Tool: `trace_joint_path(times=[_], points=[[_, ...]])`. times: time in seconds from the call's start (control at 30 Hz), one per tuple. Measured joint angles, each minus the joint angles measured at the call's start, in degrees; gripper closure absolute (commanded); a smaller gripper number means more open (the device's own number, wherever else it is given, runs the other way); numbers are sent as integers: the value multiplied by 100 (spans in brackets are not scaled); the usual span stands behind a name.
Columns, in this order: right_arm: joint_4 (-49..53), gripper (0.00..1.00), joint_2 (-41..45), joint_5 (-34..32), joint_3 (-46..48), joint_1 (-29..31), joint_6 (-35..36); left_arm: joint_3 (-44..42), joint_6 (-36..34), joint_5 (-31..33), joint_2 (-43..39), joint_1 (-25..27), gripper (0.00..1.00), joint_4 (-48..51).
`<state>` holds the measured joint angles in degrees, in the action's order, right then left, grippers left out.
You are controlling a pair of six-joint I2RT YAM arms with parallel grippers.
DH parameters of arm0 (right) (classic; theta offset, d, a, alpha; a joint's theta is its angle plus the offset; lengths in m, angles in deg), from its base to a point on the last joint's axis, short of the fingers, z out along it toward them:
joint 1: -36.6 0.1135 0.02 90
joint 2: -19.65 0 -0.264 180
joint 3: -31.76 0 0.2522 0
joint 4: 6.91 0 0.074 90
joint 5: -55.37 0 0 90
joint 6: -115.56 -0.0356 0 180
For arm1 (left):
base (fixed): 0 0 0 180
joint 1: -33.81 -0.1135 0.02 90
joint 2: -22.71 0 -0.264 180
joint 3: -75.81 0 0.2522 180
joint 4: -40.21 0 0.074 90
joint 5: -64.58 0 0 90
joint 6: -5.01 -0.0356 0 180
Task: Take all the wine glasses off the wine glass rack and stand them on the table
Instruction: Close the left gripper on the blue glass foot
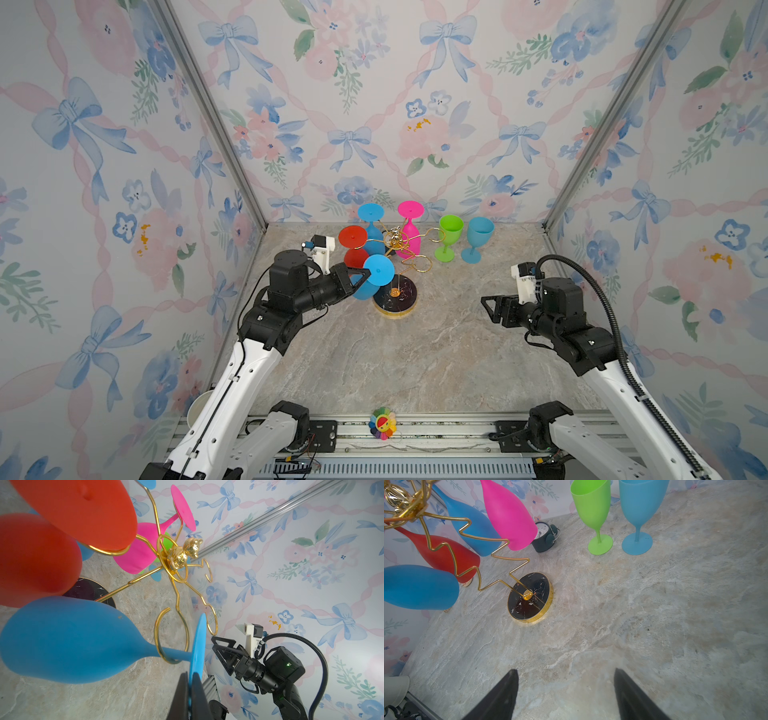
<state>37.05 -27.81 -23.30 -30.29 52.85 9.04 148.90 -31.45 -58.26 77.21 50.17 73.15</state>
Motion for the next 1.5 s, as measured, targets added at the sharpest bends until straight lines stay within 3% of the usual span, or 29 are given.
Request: trace_joint_path(times=[0.47, 1.5], points=[[-2, 25, 37, 0, 2, 0, -31, -74, 872, 365, -289, 0, 100, -90], [-44, 25, 31, -17, 63, 0, -68, -66, 1965, 756, 227, 201, 100, -170]])
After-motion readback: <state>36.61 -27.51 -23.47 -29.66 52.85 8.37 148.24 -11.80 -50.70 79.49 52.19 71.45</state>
